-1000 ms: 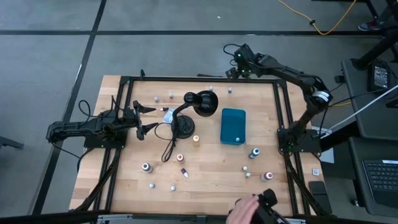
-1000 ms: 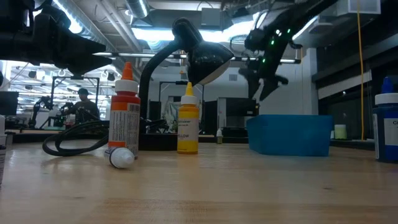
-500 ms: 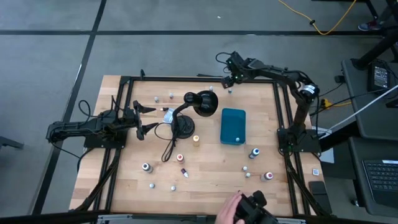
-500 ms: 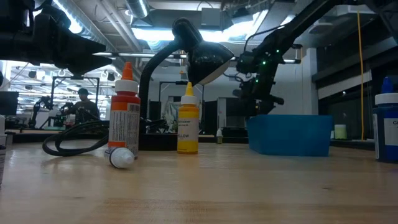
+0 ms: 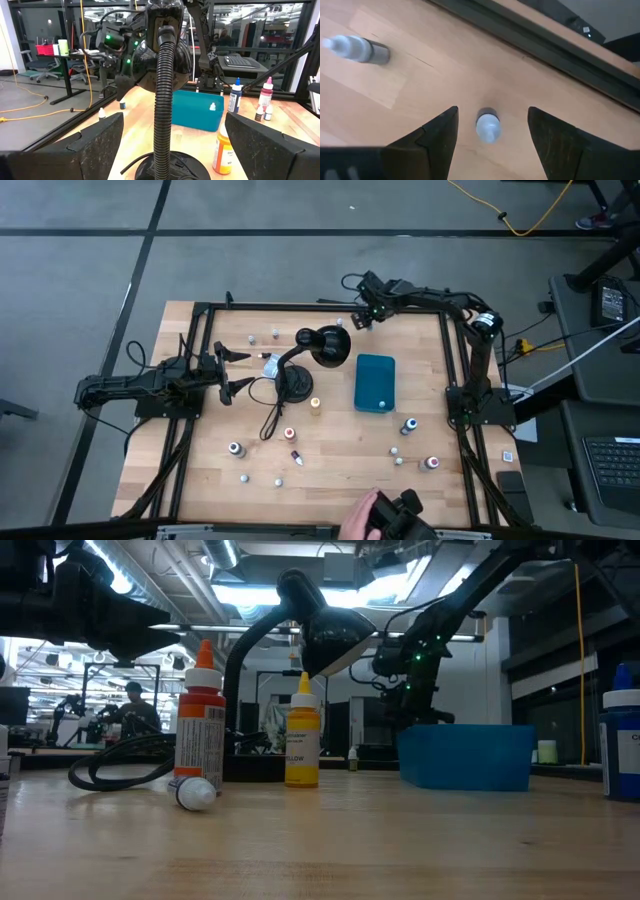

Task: Pick & Place food coloring
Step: Put the small blue food coloring bottle into the blue bin

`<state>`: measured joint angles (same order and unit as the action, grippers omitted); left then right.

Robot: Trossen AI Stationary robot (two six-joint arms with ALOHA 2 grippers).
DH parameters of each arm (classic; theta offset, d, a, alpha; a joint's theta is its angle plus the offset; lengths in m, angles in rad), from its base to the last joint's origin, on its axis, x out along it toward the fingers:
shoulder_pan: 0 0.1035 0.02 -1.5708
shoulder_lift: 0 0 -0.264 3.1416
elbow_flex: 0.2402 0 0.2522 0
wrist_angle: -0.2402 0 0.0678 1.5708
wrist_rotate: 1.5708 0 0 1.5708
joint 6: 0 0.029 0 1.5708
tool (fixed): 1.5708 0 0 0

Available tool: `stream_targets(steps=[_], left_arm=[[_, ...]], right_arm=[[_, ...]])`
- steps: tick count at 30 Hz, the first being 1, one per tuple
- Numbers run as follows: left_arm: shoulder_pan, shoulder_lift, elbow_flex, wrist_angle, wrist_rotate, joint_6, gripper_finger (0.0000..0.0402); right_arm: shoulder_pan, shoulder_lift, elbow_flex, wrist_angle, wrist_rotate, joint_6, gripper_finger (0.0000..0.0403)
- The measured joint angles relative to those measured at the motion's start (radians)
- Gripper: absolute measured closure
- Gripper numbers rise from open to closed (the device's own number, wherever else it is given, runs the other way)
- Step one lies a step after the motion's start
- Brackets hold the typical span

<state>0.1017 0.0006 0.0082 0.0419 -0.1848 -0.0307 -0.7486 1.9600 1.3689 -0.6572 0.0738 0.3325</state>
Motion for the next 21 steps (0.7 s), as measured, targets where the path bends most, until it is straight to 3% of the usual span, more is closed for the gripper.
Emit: stream_targets(steps=[21], left_arm=[[0.000,0.000,0.000,0.000,0.000,0.000,0.0056]], right_arm=[[0.004,0.012,0.000,-0.014,-0.024,0.000,0.0170]])
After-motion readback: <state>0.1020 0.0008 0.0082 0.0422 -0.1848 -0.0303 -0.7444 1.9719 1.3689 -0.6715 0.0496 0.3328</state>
